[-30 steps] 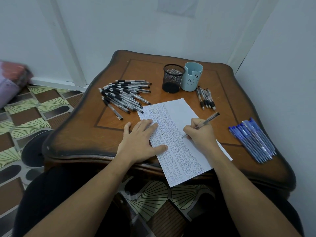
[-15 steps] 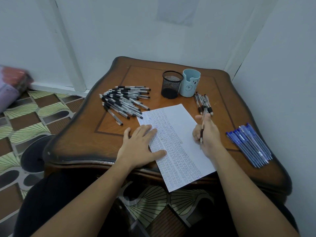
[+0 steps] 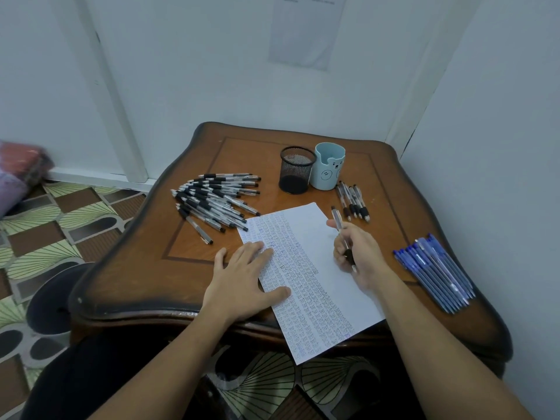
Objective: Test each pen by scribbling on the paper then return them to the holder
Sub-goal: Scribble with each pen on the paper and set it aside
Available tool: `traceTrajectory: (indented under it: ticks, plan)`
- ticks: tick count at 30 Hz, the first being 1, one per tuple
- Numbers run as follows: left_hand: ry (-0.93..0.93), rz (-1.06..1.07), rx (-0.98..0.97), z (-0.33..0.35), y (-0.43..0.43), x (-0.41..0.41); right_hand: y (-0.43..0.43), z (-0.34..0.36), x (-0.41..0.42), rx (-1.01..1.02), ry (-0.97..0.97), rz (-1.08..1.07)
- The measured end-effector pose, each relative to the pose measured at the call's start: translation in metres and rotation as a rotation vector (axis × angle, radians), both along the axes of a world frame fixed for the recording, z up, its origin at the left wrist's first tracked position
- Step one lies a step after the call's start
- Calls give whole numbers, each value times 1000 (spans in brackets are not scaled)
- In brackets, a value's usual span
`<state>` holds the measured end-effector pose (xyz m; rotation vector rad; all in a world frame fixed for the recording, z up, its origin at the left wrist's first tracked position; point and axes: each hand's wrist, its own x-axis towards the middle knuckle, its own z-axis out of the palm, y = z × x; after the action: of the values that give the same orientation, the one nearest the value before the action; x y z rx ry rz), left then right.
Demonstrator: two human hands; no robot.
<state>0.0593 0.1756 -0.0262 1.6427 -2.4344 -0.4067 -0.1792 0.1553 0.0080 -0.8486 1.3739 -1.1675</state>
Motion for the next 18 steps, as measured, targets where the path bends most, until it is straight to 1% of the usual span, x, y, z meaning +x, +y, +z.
traceTrajectory:
  ticks: [2, 3, 5, 9, 11, 15, 18]
  plan:
    - [-2, 0, 1, 0, -1, 0, -7, 6, -7, 21, -30, 21]
    - [-9, 1, 1, 1, -1, 0, -13, 9, -12, 20, -10, 26]
    - [-30, 5, 2, 0, -1, -1, -28, 15, -25, 16, 126, 8]
    - [-41, 25, -2, -2, -2, -2, -66, 19, -58, 14, 482, -178]
    - [-44, 31, -1, -2, -2, -2, -84, 17, -72, 22, 634, -231]
    - [-46, 36, -9, -4, -3, -2, -108, 13, -86, 77, 759, -246]
    - [-56, 40, -13, -6, -4, -2, -119, 12, -89, 118, 821, -208]
